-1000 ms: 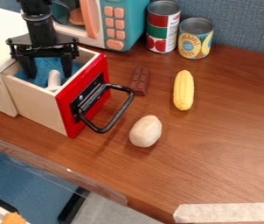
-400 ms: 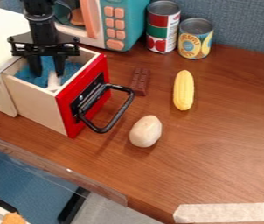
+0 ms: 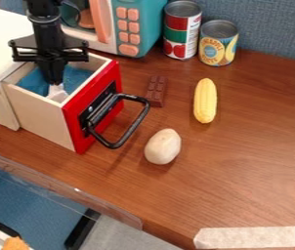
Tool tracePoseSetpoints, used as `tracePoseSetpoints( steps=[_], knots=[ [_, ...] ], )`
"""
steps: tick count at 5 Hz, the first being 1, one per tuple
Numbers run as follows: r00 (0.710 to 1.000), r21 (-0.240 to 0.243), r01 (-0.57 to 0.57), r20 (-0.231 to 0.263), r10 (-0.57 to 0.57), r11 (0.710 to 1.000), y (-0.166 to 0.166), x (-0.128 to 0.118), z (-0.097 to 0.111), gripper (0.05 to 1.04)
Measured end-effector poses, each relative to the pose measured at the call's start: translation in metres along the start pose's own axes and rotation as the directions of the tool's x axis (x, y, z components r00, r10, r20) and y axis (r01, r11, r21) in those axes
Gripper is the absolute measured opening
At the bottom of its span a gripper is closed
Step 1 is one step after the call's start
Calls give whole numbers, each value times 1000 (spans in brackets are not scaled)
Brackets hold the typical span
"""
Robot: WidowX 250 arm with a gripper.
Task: Take the white object out of the drawer and put it on the table
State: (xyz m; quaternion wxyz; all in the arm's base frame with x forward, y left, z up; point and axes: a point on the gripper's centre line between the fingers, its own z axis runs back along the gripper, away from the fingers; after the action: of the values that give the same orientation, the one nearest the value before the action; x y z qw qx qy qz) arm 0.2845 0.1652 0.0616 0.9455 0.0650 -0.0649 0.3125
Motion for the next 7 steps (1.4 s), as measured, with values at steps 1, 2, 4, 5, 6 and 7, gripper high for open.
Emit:
tracePoseSetpoints(
  steps=[1,2,4,5,6,7],
  knots=[
    [1000,-10,14,15,-13,1000,0,-3,3,60],
    [1000,6,27,4,-27,1000,1,-11,4,194],
    [999,83,36,-22,-34,996,-9,-30,-19,749],
    [1000,90,1,2,-1,996,-13,-30,-19,955],
    [1000,95,-27,8,26,995,-14,-31,-20,944],
    [999,72,-51,14,50,996,-13,-34,-18,658]
  ],
)
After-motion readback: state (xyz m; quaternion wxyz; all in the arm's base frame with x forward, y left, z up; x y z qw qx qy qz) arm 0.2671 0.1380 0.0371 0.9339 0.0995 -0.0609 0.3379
